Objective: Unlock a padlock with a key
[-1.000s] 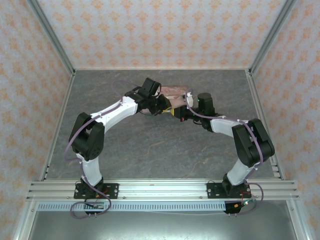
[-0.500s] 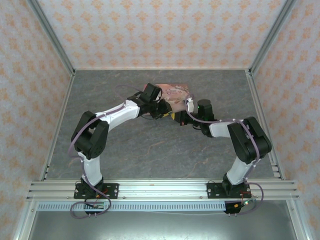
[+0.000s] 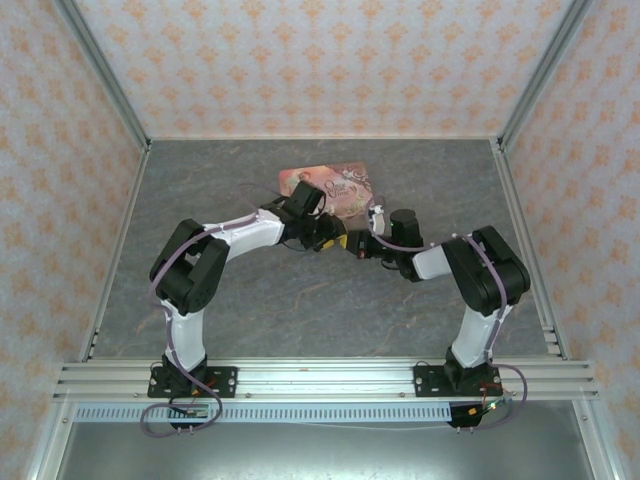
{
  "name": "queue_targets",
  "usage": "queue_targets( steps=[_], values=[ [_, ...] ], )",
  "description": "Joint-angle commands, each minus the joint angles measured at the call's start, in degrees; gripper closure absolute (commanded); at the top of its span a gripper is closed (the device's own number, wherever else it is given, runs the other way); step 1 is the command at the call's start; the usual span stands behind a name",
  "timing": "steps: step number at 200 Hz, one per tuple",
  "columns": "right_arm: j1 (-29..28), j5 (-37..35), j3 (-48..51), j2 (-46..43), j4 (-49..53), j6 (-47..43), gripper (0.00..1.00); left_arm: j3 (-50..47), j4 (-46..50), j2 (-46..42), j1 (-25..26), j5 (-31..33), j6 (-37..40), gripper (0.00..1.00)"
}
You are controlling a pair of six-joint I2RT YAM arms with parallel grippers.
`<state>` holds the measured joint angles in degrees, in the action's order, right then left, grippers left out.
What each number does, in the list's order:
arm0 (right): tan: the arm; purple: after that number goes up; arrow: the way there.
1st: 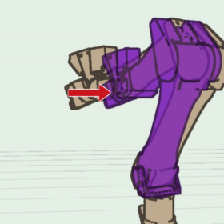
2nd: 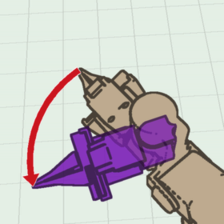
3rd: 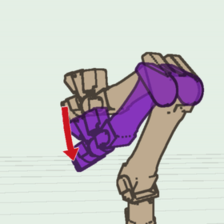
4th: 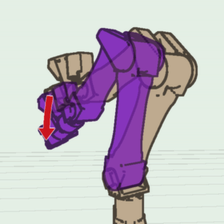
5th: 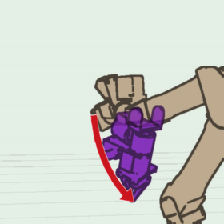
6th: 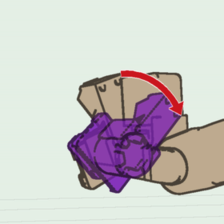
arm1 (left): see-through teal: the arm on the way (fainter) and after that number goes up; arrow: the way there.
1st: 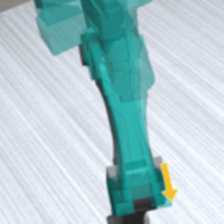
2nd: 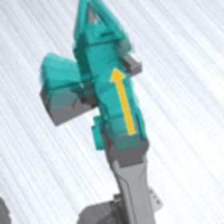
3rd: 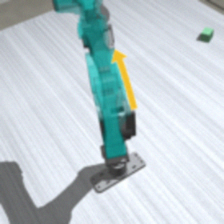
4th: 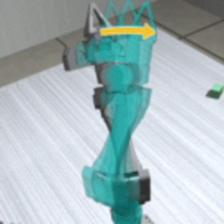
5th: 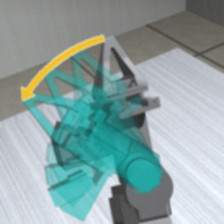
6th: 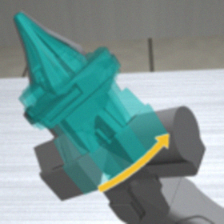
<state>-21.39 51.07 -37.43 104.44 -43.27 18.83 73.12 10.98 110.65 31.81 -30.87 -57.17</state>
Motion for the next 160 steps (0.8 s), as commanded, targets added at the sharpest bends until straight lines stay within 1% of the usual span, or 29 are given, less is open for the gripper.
queue_targets(
  steps=[1,27,43,59,71,85,115,130,160],
  values=[
    [-0.57,0.81,-0.23,0.32,-8.15,2.56,1.00,-1.68,-0.02,-4.51,0.19,-0.61,0.53,0.52],
    [-0.82,0.87,-0.45,0.57,-7.80,4.03,1.00,-4.23,-1.15,-8.26,-0.71,1.92,0.15,0.43],
    [-0.91,1.22,-0.80,0.62,-7.88,6.15,1.00,-6.82,-4.18,-10.88,-1.02,3.84,-0.67,0.35],
    [-1.18,1.39,-1.06,0.67,-8.10,8.33,1.00,-10.35,-9.25,-13.04,-1.09,5.73,-2.78,0.32],
    [-1.35,1.23,-1.06,0.76,-8.37,10.06,1.00,-13.05,-13.70,-13.69,-1.11,6.24,-5.18,0.32],
    [-1.39,1.53,-1.24,1.01,-8.52,12.25,1.00,-15.94,-18.88,-13.96,-1.07,6.65,-8.30,0.34],
    [-1.52,1.67,-1.51,1.45,-8.85,16.29,1.00,-21.51,-29.10,-13.34,-1.07,8.07,-14.46,0.45],
    [-1.54,1.33,-1.34,1.45,-8.76,16.88,1.00,-22.75,-31.13,-13.10,-0.97,8.80,-15.89,0.47],
    [-1.58,1.58,-1.57,1.86,-9.11,17.29,1.00,-21.84,-31.46,-11.72,-0.96,7.77,-15.59,0.50]
  ],
)
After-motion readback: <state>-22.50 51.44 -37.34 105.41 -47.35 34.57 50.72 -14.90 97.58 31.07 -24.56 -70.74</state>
